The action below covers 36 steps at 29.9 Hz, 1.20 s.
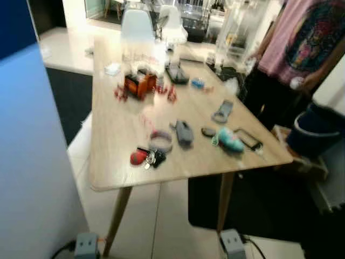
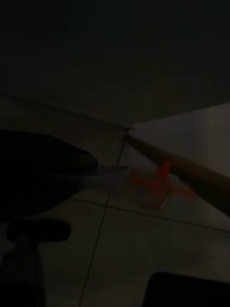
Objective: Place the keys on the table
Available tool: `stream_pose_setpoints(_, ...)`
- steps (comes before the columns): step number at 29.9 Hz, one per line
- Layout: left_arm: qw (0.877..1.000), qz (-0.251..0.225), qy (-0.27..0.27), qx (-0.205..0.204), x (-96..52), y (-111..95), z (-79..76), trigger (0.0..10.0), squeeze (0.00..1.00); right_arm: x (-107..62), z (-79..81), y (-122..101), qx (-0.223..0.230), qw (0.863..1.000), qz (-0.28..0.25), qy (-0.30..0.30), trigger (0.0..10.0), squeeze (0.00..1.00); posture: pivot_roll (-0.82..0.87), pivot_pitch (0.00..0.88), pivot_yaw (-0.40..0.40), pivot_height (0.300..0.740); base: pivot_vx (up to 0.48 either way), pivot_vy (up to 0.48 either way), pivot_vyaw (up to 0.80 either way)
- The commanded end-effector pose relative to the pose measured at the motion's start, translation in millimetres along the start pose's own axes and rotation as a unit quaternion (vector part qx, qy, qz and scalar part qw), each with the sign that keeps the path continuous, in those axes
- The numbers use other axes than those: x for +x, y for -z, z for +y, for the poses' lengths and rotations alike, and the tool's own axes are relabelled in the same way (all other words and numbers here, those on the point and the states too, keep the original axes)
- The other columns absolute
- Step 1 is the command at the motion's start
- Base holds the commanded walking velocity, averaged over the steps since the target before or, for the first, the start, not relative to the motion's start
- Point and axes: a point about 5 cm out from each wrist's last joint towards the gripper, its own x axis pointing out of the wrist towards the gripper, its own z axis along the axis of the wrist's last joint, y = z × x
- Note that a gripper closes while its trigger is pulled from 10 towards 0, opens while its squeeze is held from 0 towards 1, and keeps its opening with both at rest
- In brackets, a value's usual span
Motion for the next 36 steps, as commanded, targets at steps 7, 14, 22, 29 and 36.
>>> stream_pose_setpoints(7,1.0,-0.013,-0.001,-0.007,2.7,-6.5,-2.0,10.0,0.0,1.5,2.7,-3.0,-0.002,1.0,-0.005,0.001,10.0,0.0,0.06,0.029,-0.038,0.74,0.0,0.0,0.0)
stream_pose_setpoints(14,1.0,-0.027,0.01,0.012,7.0,-18.3,1.8,10.0,0.0,2.4,7.6,-1.6,0.002,1.0,-0.005,0.006,10.0,0.0,0.07,0.033,-0.002,0.74,0.0,0.0,0.0)
stream_pose_setpoints(22,0.999,-0.032,0.017,0.02,10.2,-26.5,5.1,10.0,0.0,1.7,9.6,2.2,0.013,1.0,-0.003,0.011,10.0,0.0,0.07,0.034,0.018,0.74,0.0,0.0,0.0)
stream_pose_setpoints(29,0.999,-0.033,0.025,0.024,11.2,-28.6,3.8,10.0,0.0,0.6,11.4,6.6,0.018,1.0,0.0,0.014,10.0,0.0,0.06,0.038,0.017,0.74,0.0,0.0,0.0)
stream_pose_setpoints(36,0.999,-0.033,0.024,0.023,11.2,-28.0,2.5,10.0,0.0,0.6,11.6,6.8,0.017,1.0,0.0,0.013,10.0,0.0,0.07,0.04,0.01,0.74,0.0,-0.274,0.0)
